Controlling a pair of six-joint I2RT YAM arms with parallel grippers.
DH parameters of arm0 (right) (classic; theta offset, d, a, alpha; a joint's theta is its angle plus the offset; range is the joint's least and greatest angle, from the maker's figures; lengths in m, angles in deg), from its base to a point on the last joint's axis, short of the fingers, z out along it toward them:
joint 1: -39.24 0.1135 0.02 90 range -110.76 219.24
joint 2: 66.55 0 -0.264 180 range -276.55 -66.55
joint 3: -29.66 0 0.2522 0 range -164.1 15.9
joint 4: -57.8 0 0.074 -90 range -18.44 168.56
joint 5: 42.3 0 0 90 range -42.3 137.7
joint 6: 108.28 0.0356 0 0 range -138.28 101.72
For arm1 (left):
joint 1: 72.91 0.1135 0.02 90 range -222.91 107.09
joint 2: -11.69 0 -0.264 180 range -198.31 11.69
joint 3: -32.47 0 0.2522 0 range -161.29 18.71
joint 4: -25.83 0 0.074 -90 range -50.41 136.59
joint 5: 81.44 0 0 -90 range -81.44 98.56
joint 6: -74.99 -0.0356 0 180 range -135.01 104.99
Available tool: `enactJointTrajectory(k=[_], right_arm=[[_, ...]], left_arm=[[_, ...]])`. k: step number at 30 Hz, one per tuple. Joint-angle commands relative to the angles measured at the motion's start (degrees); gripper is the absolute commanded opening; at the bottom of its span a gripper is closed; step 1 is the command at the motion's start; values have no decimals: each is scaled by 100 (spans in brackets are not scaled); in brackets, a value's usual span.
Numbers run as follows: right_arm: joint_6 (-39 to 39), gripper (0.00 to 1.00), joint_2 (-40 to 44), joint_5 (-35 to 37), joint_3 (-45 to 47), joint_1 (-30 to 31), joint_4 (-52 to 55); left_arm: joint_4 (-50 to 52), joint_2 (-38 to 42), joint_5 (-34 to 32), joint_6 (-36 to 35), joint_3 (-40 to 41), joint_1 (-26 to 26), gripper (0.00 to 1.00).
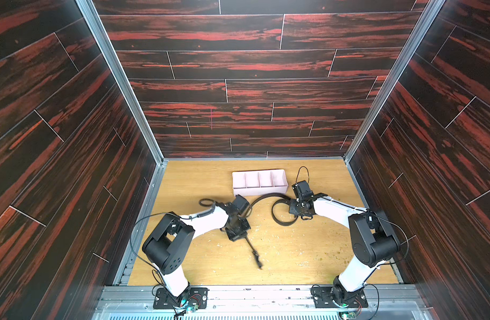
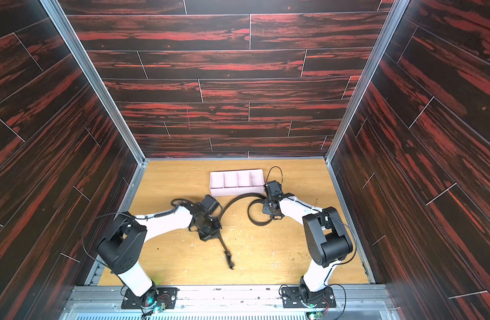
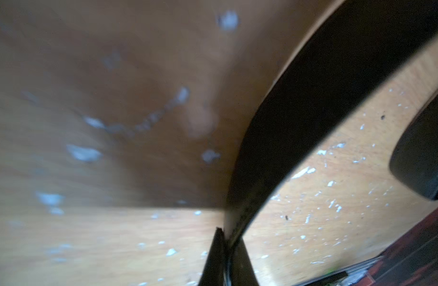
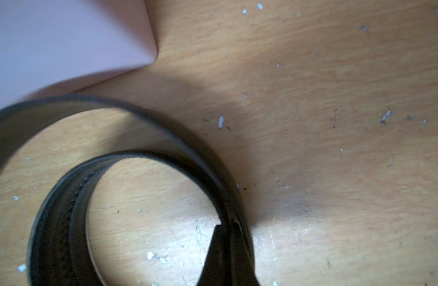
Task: Place the belts into the storage roll
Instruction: Roll the belt at the center of the board.
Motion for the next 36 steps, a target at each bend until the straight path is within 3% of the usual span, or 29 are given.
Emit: enactJointTrajectory(k=[1, 5, 11, 13, 18, 20, 26, 32, 36], right_arm=[[84, 0, -152, -92, -95, 70, 44], [72, 0, -148, -149, -93, 196, 1], [174, 0, -192, -191, -36, 310, -42], [163, 0, -220, -219, -43, 334, -46], [115, 0, -234, -240, -76, 403, -26], [74, 0, -223, -262, -59, 433, -41], [15, 0, -207, -362, -20, 454, -70], [86, 0, -200, -448, -65, 468, 14], [159, 0, -195, -456, -54, 475, 53]], left_arm=[[-745, -45, -93, 1274, -180, -334, 4], [-1615, -23, -283, 2283, 7, -587, 8], [-348, -391, -327, 1571, -1034, -854, 27], [88, -327, -415, 1136, -1222, -845, 30], [1767, -381, -1093, -732, -2324, -515, 35], [1885, -643, -1030, -1492, -2856, -305, 36], [3562, -2194, -461, -3456, -5035, -54, 31], [3709, -2766, -498, -4508, -5527, -57, 29], [3509, -2783, -574, -4785, -5533, -68, 29]])
